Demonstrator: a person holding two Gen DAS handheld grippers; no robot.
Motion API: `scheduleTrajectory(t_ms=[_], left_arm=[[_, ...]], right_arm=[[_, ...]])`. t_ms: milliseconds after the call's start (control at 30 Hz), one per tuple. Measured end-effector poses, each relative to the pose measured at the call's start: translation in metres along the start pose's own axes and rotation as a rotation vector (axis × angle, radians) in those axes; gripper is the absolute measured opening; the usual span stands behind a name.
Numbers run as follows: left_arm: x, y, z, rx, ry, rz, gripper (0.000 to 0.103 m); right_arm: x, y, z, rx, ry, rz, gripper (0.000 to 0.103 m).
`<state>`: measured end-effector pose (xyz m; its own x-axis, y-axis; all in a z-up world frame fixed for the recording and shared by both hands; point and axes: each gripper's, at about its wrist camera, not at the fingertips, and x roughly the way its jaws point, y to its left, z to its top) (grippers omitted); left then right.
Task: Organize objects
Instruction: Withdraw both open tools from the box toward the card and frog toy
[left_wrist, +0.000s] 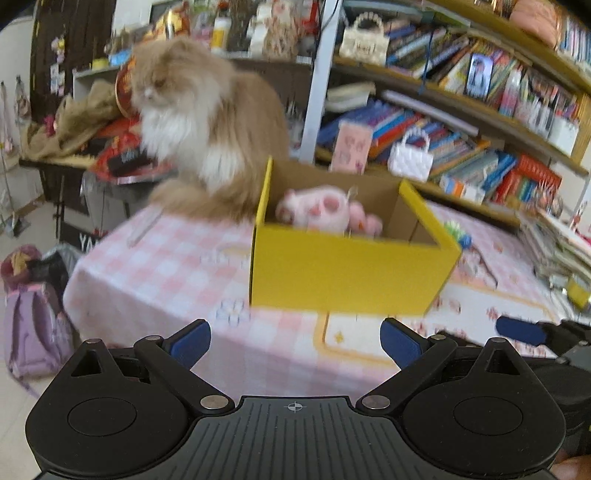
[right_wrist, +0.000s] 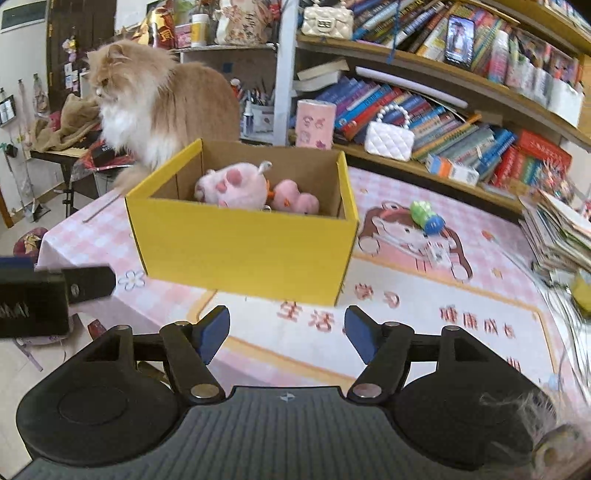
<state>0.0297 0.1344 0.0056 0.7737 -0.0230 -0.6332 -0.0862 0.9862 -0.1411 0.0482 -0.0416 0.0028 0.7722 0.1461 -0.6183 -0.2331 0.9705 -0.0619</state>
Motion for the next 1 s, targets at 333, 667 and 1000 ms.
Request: scheduleTrajectory(t_ms=[333,667,1000], left_arm=[[-0.005,-0.019,-0.026,0.076,0.091,-0.045,0.100],[0.005,-0.057,-0.036,0.175,0.172,-0.139,0.100],[0.017,-0.105,-0.037,0.270,0.198,-0.253,0.100]], right_arm=[[-0.017,-0.012,-0.032,0.079,0.064,-0.060,0.074],[-0.029,-0.042,-0.055,0.168,0.131,-0.203,0.077],[-0.045,-0.085,-0.070,0.253,0.147,-0.327,0.079]])
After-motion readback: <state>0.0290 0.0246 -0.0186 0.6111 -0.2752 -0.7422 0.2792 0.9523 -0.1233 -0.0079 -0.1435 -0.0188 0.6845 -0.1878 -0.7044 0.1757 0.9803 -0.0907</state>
